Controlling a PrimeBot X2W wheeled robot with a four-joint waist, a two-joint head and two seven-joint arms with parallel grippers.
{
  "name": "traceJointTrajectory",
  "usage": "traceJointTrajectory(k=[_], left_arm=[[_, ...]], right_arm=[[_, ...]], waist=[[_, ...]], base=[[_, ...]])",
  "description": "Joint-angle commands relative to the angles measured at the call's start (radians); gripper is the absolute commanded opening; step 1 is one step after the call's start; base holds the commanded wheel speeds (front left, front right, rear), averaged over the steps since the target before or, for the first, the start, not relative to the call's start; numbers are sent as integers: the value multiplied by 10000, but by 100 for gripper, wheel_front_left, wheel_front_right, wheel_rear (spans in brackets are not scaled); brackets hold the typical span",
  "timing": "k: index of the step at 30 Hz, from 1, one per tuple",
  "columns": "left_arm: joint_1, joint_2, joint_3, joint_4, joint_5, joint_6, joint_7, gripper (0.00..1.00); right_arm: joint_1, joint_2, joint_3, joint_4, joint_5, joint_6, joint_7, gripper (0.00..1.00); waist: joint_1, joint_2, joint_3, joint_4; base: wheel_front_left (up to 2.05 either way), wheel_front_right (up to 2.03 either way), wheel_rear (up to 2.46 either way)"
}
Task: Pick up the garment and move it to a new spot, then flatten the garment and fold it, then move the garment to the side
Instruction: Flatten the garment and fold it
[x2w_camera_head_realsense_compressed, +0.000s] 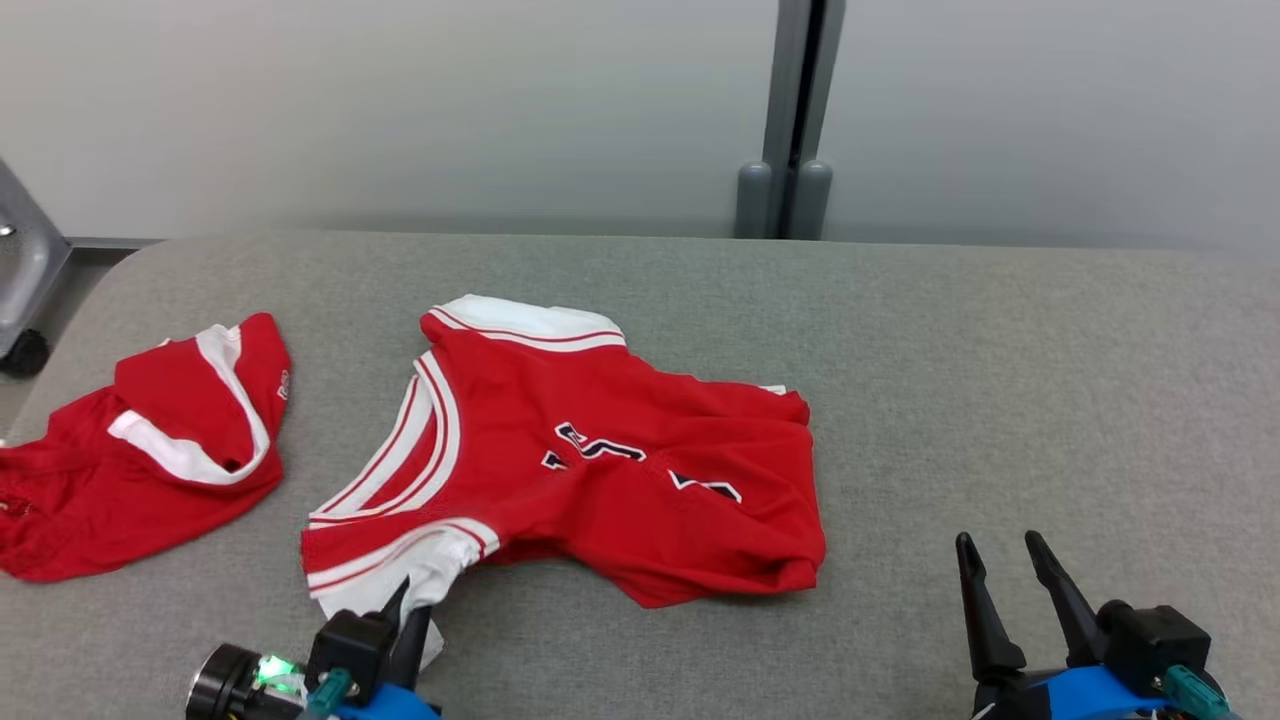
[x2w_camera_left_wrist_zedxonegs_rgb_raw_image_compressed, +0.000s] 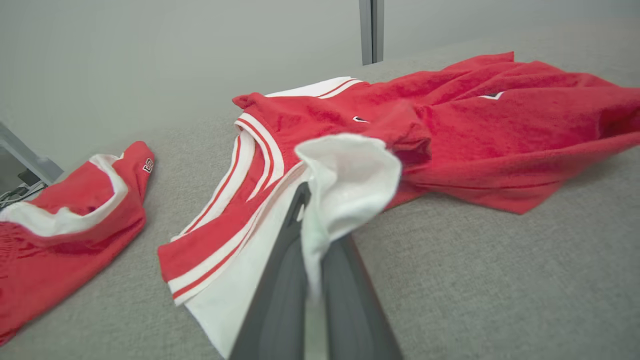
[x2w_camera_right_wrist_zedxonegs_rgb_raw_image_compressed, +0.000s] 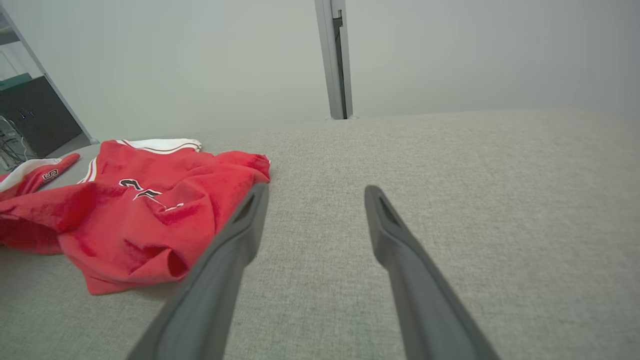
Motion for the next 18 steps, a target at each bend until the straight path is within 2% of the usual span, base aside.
traceJointTrajectory(k=[1, 5, 10, 16, 17, 18], left_arm=[[380, 129, -83, -431, -13, -31, 264, 0], [1430, 529, -392, -2131, 49, -59, 1229, 0], [2728, 667, -763, -3863, -152, -73, 2494, 0], [3565, 642, -1132, -4672, -679, -126, 3529, 0], [3504, 638, -1151, -4725, -630, -73, 3529, 31], [3476, 528, -1128, -4753, -734, -54, 3446, 100]], right_arm=[[163, -36, -98, -20, 61, 1, -39, 100], [260, -36, -249, -48, 13, 1, -39, 100], [233, -38, -318, -101, -64, 1, -39, 100], [150, -35, -360, -74, -128, 1, -39, 100], [151, -35, -352, -56, -133, 1, -39, 100], [150, -36, -343, -37, -137, 1, -39, 100]], waist=[[1, 1, -23, 135], [1, 1, -35, 452], [1, 1, 96, 672], [1, 1, 198, 767], [1, 1, 192, 769], [1, 1, 172, 767]], base=[[0, 0, 0], [0, 0, 0], [0, 0, 0], [0, 0, 0], [0, 0, 0], [0, 0, 0]])
